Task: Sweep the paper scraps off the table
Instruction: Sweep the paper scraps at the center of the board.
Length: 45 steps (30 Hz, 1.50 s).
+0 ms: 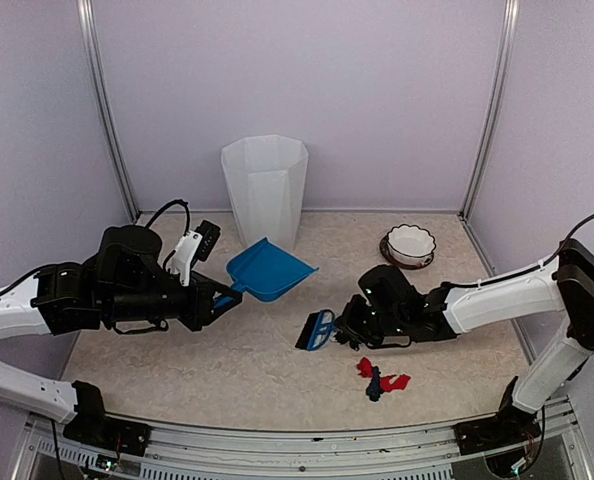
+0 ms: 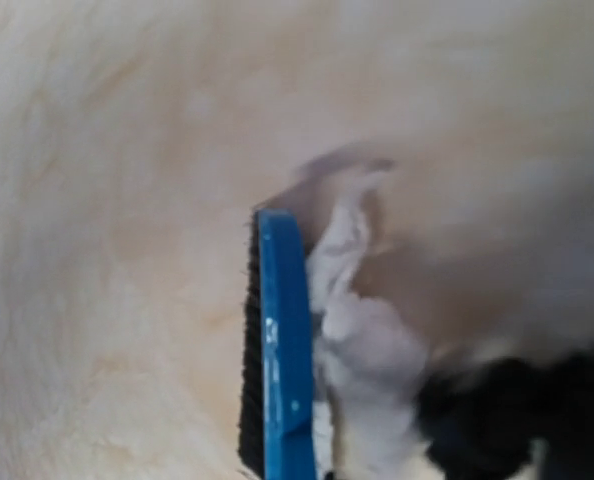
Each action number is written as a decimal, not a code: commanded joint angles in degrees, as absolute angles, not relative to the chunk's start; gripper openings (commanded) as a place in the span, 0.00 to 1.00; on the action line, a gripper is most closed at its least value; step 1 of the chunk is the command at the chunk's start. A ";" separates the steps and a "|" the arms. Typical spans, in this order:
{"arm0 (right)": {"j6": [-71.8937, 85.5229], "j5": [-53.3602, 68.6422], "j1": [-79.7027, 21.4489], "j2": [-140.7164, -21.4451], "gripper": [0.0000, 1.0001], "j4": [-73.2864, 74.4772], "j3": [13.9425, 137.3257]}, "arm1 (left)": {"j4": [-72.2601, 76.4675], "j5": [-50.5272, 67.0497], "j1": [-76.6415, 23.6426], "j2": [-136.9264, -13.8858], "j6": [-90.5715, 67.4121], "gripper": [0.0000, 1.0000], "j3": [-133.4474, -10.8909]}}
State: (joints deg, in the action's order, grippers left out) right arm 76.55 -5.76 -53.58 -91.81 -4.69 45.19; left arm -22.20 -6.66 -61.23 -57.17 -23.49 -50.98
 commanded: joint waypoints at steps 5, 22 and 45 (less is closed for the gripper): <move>81.43 -9.72 -51.60 -81.56 0.00 5.35 35.33 | -18.04 -7.73 -62.39 -58.62 -21.41 0.00 -50.23; 53.27 -9.29 -50.64 -57.99 0.00 26.20 44.25 | -15.26 -7.69 -62.58 -57.63 -19.89 0.00 -47.40; 59.55 -2.71 -50.53 -50.64 0.00 78.04 56.22 | -16.33 -5.04 -62.56 -56.65 -17.06 0.00 -48.79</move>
